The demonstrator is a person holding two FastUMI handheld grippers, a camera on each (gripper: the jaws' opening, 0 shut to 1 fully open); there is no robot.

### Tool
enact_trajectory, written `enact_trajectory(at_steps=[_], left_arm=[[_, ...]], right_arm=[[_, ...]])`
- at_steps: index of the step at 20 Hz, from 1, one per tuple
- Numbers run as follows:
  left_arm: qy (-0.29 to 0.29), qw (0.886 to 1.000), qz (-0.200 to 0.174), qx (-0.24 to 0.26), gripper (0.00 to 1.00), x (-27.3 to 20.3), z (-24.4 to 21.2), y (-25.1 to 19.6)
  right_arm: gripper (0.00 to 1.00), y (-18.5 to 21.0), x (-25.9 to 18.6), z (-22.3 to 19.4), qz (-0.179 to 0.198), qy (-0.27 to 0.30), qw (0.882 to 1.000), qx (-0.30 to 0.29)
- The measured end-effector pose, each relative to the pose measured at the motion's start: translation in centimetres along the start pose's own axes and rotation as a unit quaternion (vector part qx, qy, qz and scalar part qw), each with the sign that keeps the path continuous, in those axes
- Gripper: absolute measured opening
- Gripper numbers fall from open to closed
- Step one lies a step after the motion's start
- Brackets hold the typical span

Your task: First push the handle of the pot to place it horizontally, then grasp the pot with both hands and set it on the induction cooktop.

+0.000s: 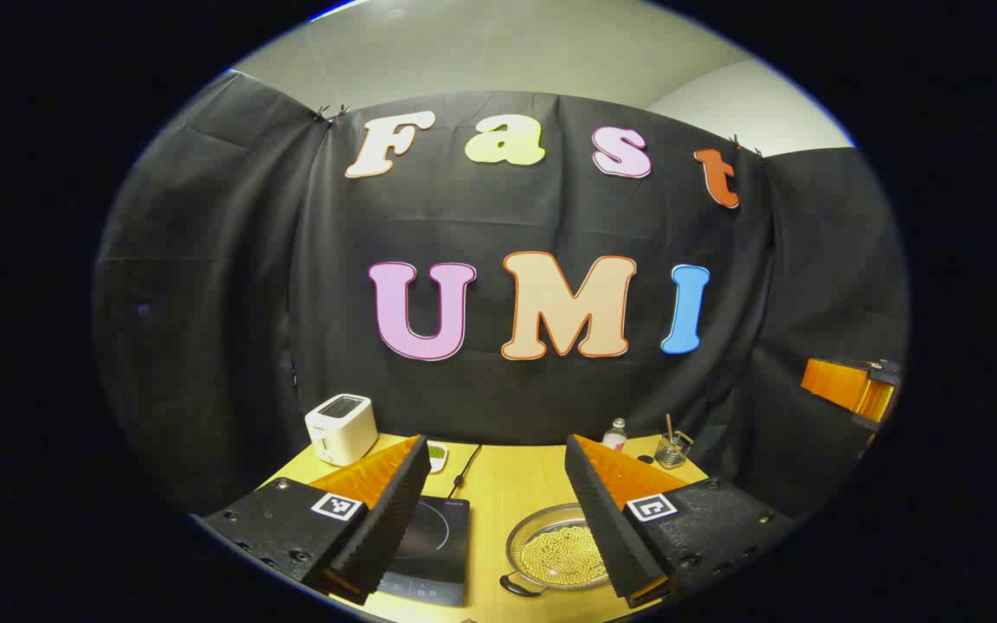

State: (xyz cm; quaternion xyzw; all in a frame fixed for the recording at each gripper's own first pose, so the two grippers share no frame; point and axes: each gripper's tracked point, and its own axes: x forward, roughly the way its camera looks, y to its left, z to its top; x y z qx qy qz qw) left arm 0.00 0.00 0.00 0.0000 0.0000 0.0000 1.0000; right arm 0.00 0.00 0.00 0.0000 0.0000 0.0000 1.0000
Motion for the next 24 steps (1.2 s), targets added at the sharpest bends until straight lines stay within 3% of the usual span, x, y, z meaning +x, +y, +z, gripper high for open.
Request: enact_trajectory(at_steps=[1,3,4,8,10,11,12,18,21,22,24], left_arm=[[-0.001,1.0,0.0,0.002,0.92,0.0,0.0,-0.1],[-0.001,1.0,0.0,0.003,0.95,0.1,-0.1,-0.4],[0.0,1.0,0.0,0.003,0.92,0.1,-0.3,-0.5],[0.006,1.0,0.002,0.003,0.95,0.3,-0.7,-0.5],[0.01,1.0,0.003,0.005,0.92,0.2,-1.0,-0.5],[0.013,1.0,0.003,0.007,0.95,0.2,-1.3,-0.5],[0.014,1.0,0.005,0.009,0.92,0.1,-1.4,-0.4],[0.037,0.999,0.014,0.016,0.92,0.1,-3.0,0.0],[0.037,0.999,0.018,0.023,0.96,0.2,-3.0,0.2],[0.036,0.999,0.02,0.024,0.92,0.2,-2.9,0.2],[0.034,0.999,0.021,0.021,0.96,0.3,-2.7,0.1]], right_arm=[[0.94,-0.1,0.1,0.0,-0.001,-0.002,1.0,0.0],[0.93,-0.2,0.3,-0.2,0.0,0.0,1.0,0.0],[0.93,-0.2,0.3,-0.3,0.001,0.001,1.0,0.0],[0.93,-0.2,0.1,-0.5,0.002,0.004,1.0,0.001],[0.93,-0.2,0.1,-0.8,0.0,0.008,1.0,-0.002],[0.93,-0.2,0.0,-0.8,0.0,0.008,1.0,-0.002],[0.94,-0.2,-0.1,-1.0,0.0,0.01,1.0,-0.001],[0.94,0.0,-0.2,-2.1,0.004,0.029,1.0,0.002],[0.94,-0.1,0.1,-2.2,0.007,0.035,0.999,0.009],[0.94,-0.1,0.3,-2.3,0.009,0.036,0.999,0.011],[0.94,-0.3,0.6,-2.3,0.013,0.036,0.999,0.014]])
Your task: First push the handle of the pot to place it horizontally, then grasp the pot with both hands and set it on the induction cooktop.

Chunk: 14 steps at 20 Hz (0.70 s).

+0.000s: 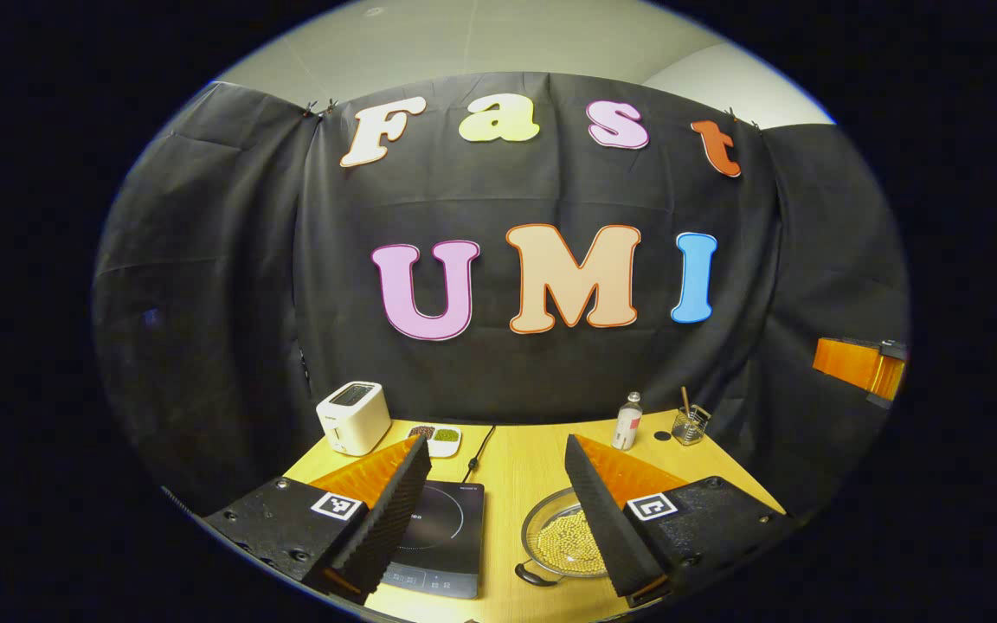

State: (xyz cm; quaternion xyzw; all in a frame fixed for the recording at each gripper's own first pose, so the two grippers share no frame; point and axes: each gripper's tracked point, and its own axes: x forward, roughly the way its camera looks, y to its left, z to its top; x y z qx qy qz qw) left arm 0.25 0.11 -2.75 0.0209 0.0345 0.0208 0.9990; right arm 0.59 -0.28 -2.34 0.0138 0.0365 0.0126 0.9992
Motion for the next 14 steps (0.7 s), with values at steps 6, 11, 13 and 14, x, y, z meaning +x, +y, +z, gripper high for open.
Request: enact_trajectory(at_steps=[6,11,13,14], left_arm=[[-0.001,1.0,0.013,-0.003,0.92,0.0,0.0,-0.4],[-0.001,1.0,0.027,-0.012,0.95,0.1,-0.2,-1.3],[-0.003,0.999,0.037,-0.011,0.95,-0.1,-0.4,-1.5],[-0.004,0.999,0.042,-0.011,0.95,-0.2,-0.4,-1.7]], right_arm=[[0.85,-1.0,0.7,0.1,0.005,-0.003,1.0,0.002],[0.45,-2.1,1.3,0.1,0.025,0.001,1.0,0.004],[0.14,-3.1,1.8,0.0,0.024,0.001,1.0,-0.001],[0.07,-3.5,1.7,-0.1,0.028,0.0,1.0,0.0]])
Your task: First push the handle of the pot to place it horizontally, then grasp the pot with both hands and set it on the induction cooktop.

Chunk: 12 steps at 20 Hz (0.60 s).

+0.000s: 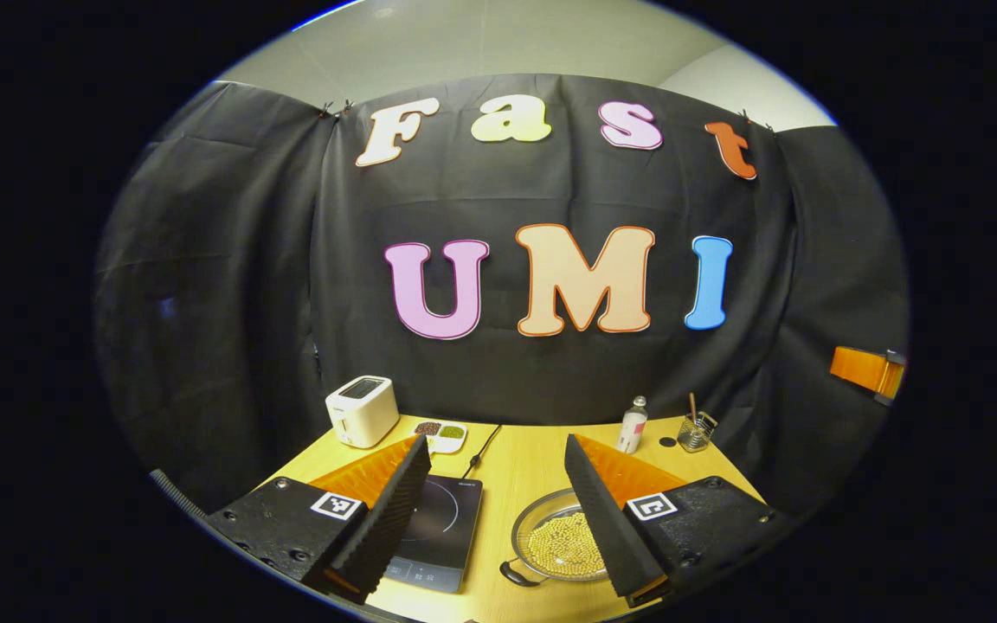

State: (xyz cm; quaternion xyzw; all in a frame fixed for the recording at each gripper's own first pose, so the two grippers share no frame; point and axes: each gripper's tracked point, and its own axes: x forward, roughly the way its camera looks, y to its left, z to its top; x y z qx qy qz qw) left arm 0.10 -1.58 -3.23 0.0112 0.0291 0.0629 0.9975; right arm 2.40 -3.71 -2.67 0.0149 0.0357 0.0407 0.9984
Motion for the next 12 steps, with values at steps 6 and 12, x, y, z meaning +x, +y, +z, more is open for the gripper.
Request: enact_trajectory(at_steps=[6,12], left_arm=[[0.0,1.0,0.026,-0.012,0.95,-1.0,-0.8,-0.6],[0.003,0.999,0.044,-0.004,0.95,-1.5,-1.2,0.5]], right_arm=[[0.0,-0.7,0.1,-1.8,0.031,0.017,0.999,-0.011],[0.0,0.3,0.4,-5.5,0.046,0.059,0.997,-0.031]])
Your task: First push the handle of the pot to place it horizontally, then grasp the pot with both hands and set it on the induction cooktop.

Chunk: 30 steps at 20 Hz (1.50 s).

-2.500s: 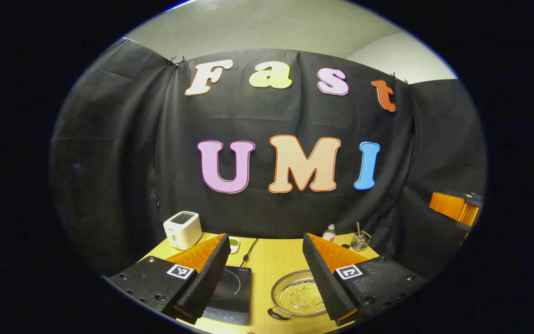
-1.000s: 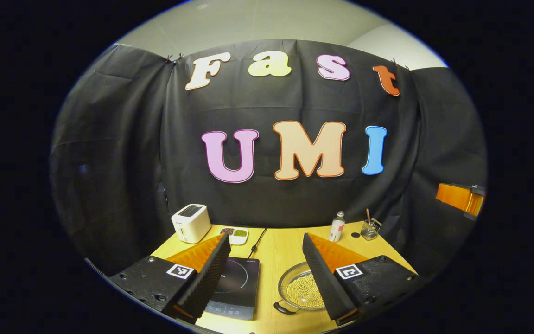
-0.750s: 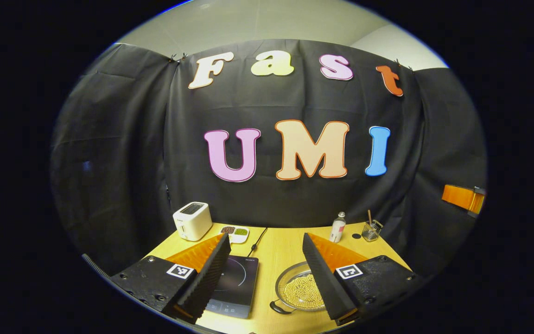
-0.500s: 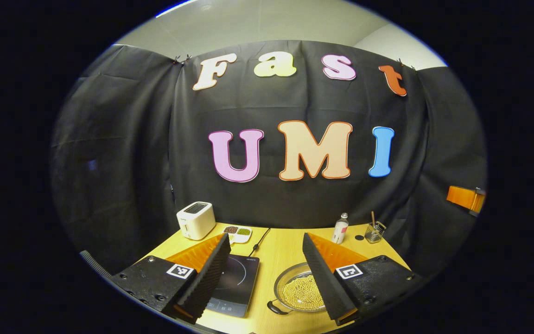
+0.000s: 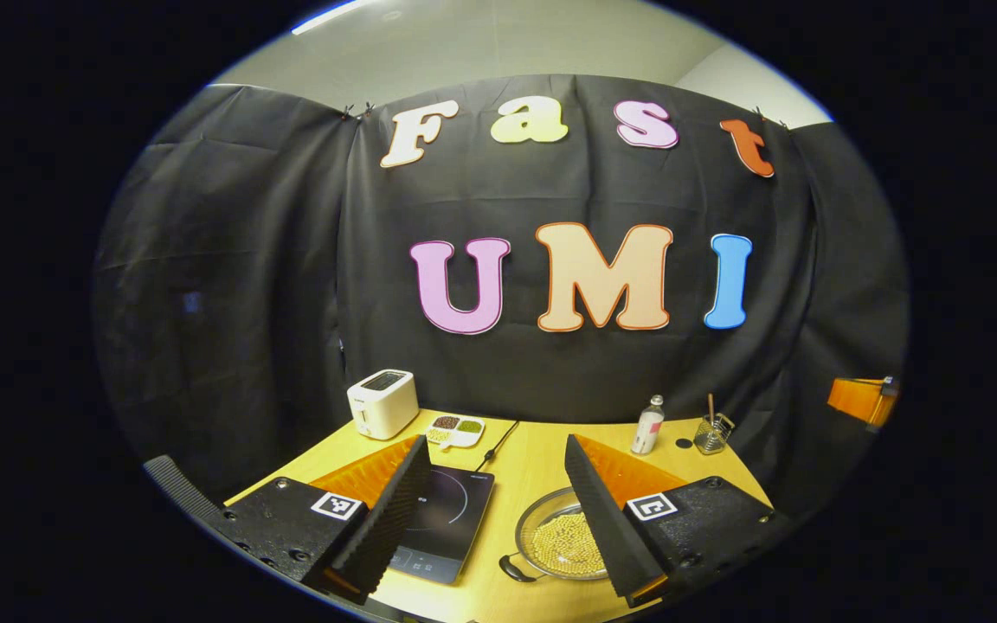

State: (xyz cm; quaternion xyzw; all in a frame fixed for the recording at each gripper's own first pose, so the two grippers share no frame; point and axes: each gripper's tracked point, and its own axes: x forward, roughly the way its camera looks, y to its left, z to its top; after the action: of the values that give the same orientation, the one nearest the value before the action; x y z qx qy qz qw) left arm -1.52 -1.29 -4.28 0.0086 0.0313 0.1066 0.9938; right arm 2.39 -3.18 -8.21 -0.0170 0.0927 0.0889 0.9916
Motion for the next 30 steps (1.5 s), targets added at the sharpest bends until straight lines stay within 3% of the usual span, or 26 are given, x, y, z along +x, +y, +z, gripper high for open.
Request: enact_trajectory(at_steps=[2,3,6,7,13,14,16,17,19,22,24,25,26,28,30], left_arm=[[0.005,1.0,0.0,-0.002,0.92,0.3,-0.4,0.5],[0.008,1.0,-0.001,-0.003,0.96,0.6,-0.5,0.8],[0.012,1.0,-0.003,-0.005,0.95,1.8,-0.7,2.0],[0.013,1.0,-0.006,-0.004,0.95,2.3,-0.8,2.4],[0.02,1.0,-0.018,0.008,0.96,5.2,-0.7,6.0],[0.024,0.999,-0.02,0.01,0.96,5.7,-0.8,6.6],[0.026,0.999,-0.023,0.018,0.96,6.5,-0.7,7.7],[0.024,0.999,-0.026,0.021,0.96,6.9,-0.8,8.3],[0.021,0.999,-0.034,0.024,0.92,7.8,-0.9,8.9],[0.018,0.998,-0.05,0.02,0.96,9.0,-0.9,9.5],[0.016,0.998,-0.062,0.02,0.96,9.5,-0.9,9.7],[0.014,0.997,-0.068,0.021,0.92,9.7,-0.9,9.8],[0.013,0.997,-0.074,0.023,0.96,10.0,-0.9,9.9],[0.014,0.996,-0.083,0.026,0.92,10.4,-1.1,10.3],[0.018,0.995,-0.09,0.026,0.95,10.9,-1.5,10.8]], right_arm=[[0.05,1.0,0.3,-1.4,0.008,0.019,1.0,-0.004],[0.0,1.6,0.3,-2.1,0.012,0.03,0.999,-0.005],[0.0,3.6,0.9,-5.0,0.027,0.07,0.997,0.002],[0.05,4.1,1.2,-5.9,0.026,0.086,0.996,0.005],[0.05,7.1,2.6,-12.1,0.014,0.183,0.983,0.011],[0.0,7.8,2.7,-13.3,0.015,0.203,0.979,0.012],[0.05,9.1,2.7,-15.9,0.016,0.243,0.97,0.014],[0.0,9.7,2.7,-17.1,0.015,0.263,0.965,0.017],[0.0,11.0,2.8,-19.5,0.014,0.299,0.954,0.03],[0.0,12.8,2.6,-22.2,0.01,0.344,0.938,0.052],[0.05,13.6,2.4,-24.1,0.004,0.37,0.927,0.058],[0.0,14.0,2.3,-24.9,0.002,0.385,0.921,0.061],[0.05,14.4,2.0,-25.8,0.0,0.399,0.915,0.064],[0.0,15.4,1.6,-27.6,-0.003,0.428,0.901,0.076],[0.04,16.5,1.3,-29.4,-0.005,0.455,0.886,0.092]])
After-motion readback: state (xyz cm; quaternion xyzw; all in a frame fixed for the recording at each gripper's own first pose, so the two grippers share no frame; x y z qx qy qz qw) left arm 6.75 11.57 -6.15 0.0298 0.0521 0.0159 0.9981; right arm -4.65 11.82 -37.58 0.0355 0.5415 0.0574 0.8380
